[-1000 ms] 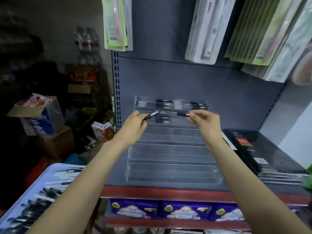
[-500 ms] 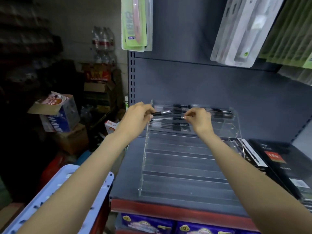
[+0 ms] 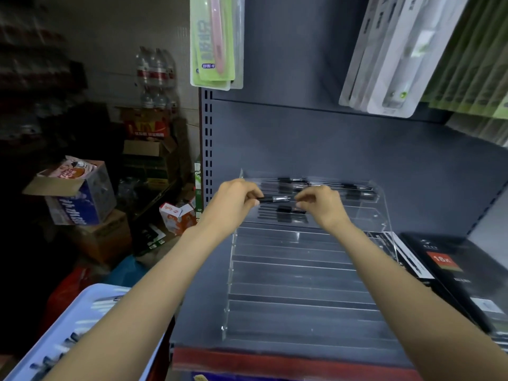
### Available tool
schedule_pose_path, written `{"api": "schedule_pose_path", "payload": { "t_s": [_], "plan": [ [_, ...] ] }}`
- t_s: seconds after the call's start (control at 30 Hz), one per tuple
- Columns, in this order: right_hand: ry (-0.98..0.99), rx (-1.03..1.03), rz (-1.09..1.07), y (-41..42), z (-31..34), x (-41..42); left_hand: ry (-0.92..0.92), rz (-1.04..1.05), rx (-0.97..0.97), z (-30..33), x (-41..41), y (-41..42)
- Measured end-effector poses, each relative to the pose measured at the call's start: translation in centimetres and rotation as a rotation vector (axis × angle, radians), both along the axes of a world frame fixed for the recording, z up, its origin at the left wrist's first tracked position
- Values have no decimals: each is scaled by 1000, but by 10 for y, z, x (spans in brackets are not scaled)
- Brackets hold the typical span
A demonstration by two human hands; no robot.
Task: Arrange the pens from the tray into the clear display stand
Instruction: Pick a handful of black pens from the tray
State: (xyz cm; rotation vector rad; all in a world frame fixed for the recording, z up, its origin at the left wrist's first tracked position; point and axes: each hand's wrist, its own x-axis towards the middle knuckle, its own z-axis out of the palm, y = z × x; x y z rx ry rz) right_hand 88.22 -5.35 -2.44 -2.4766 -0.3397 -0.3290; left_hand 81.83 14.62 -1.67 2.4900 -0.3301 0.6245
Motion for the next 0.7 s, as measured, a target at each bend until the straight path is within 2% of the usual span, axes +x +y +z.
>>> {"api": "schedule_pose_path", "payload": {
  "t_s": [0.07,0.17,0.23,0.3,0.4,0.47,0.57,0.7],
  "plan": [
    [-35,188,22,-7,6,-12,-4,-17,-18,0,4,-6],
    [75,468,216,-14,12,-28,-10,-61,-60,3,6,-18],
    [97,542,290,-17,14,-32,-10,-74,-86,4,5,-26],
    [64,590,257,-22,14,-29,-46,-16,-107,4,4,-27],
    [23,565,117,-33,9,-17,-71,223,-157,-1,1,-14],
    [32,496,65,-36,5,-13,72,306,-234,-5,2,-2],
    [36,358,56,-30,4,-11,241,293,-294,-13,3,7],
    [6,173,68,-19,0,-8,226,265,-356,-21,0,7]
  ]
}}
